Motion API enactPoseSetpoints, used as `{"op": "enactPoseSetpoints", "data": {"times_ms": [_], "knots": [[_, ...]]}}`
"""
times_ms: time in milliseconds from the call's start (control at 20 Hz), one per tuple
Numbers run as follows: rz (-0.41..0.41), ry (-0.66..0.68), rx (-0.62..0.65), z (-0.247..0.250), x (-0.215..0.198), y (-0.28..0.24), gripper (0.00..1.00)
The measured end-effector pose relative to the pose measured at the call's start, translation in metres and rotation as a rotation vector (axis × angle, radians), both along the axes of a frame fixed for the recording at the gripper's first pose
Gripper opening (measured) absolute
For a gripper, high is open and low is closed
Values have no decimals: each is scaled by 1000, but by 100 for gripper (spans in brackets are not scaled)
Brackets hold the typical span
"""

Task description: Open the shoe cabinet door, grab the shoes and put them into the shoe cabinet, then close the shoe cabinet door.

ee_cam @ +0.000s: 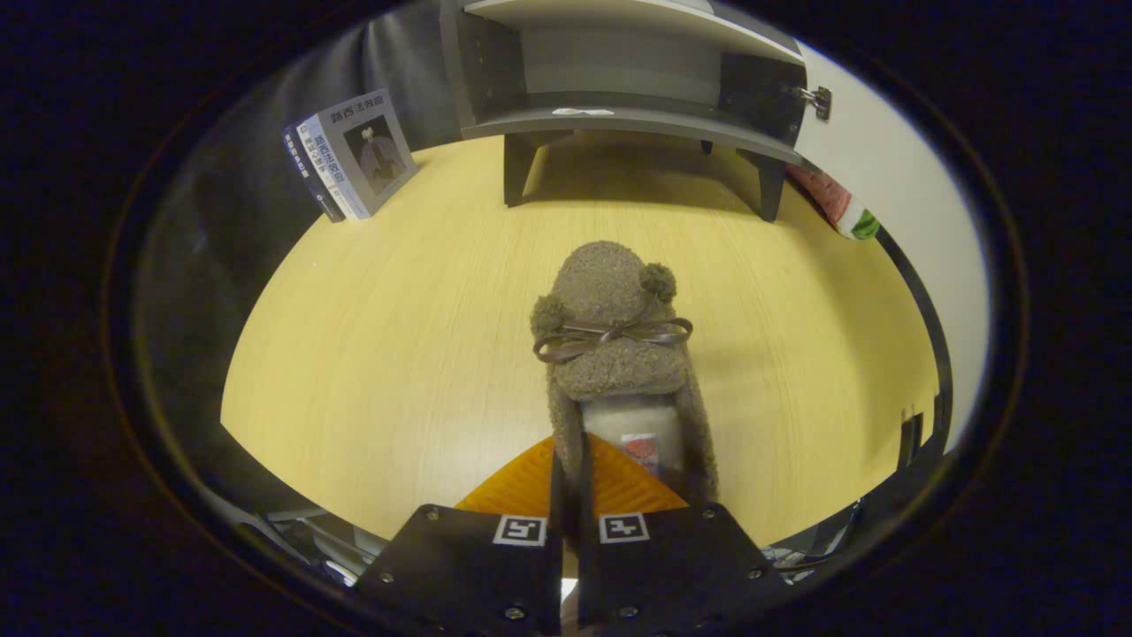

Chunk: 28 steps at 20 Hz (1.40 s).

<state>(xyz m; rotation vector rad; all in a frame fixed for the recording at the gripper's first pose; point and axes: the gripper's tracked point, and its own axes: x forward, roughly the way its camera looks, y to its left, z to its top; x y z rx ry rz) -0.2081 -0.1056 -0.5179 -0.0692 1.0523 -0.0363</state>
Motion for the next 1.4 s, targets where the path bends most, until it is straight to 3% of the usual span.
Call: {"op": "enactPoseSetpoints", "data": {"times_ms": [50, 350, 650, 1050, 1400], "knots": [[-7, -13, 2, 2, 2, 1, 1], [-88, -85, 1, 38, 28, 1, 0], [-142, -289, -79, 133, 86, -12, 0], [-95, -621, -228, 308, 162, -29, 0], [-34, -770, -245, 382, 250, -47, 0]]}}
